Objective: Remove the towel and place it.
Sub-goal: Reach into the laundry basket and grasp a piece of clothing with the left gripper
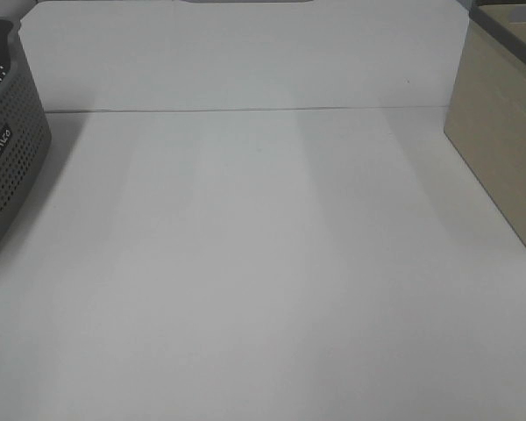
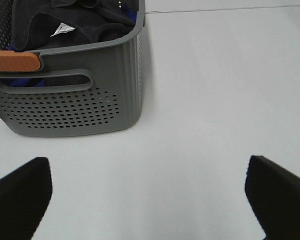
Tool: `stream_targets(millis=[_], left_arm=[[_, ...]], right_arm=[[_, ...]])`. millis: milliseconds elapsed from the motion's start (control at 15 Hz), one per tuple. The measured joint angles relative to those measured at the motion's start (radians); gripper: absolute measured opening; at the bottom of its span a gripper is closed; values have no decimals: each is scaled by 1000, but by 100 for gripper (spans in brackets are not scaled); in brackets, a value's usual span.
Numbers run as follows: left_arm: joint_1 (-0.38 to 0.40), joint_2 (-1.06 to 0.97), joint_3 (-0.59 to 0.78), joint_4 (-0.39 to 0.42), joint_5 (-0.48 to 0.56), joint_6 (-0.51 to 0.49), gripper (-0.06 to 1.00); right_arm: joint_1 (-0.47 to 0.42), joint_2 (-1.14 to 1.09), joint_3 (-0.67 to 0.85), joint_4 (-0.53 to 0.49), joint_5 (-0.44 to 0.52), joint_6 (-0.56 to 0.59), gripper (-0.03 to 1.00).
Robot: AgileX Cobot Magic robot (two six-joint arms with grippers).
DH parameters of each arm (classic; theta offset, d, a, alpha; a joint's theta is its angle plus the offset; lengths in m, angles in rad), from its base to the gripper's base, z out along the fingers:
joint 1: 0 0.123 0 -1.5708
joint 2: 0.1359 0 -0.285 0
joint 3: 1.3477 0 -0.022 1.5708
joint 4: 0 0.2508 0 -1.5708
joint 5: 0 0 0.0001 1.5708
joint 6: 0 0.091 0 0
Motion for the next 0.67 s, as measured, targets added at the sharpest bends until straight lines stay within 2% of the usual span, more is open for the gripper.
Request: stream_targets(millis=[667], left_arm=[[0, 0, 0, 0, 0, 0, 99]], right_arm=[[0, 0, 0, 0, 0, 0, 76]])
